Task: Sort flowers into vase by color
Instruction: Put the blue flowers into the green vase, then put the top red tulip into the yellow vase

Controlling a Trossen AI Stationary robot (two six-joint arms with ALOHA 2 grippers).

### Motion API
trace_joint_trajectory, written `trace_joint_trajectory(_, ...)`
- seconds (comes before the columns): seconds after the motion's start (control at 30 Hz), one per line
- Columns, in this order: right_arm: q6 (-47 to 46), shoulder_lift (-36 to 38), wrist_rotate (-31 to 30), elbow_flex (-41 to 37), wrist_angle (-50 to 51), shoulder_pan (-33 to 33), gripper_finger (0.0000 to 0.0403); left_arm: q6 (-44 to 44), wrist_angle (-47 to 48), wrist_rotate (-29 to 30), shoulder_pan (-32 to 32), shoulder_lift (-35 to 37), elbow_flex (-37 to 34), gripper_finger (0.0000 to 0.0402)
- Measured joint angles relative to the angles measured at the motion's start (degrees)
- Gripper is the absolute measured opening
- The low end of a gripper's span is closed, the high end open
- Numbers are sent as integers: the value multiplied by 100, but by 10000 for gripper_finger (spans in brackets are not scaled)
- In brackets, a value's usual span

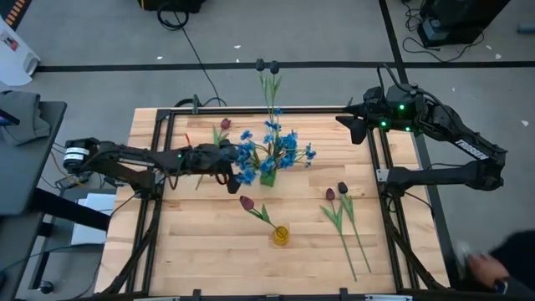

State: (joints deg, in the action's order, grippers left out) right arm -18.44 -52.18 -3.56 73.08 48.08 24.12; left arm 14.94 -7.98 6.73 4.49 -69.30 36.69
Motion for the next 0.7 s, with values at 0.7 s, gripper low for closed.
trace_joint_trajectory(0.7, -4, 8, 10, 0, 58, 4, 240, 262, 4845, 41, -9, 688, 1792, 393)
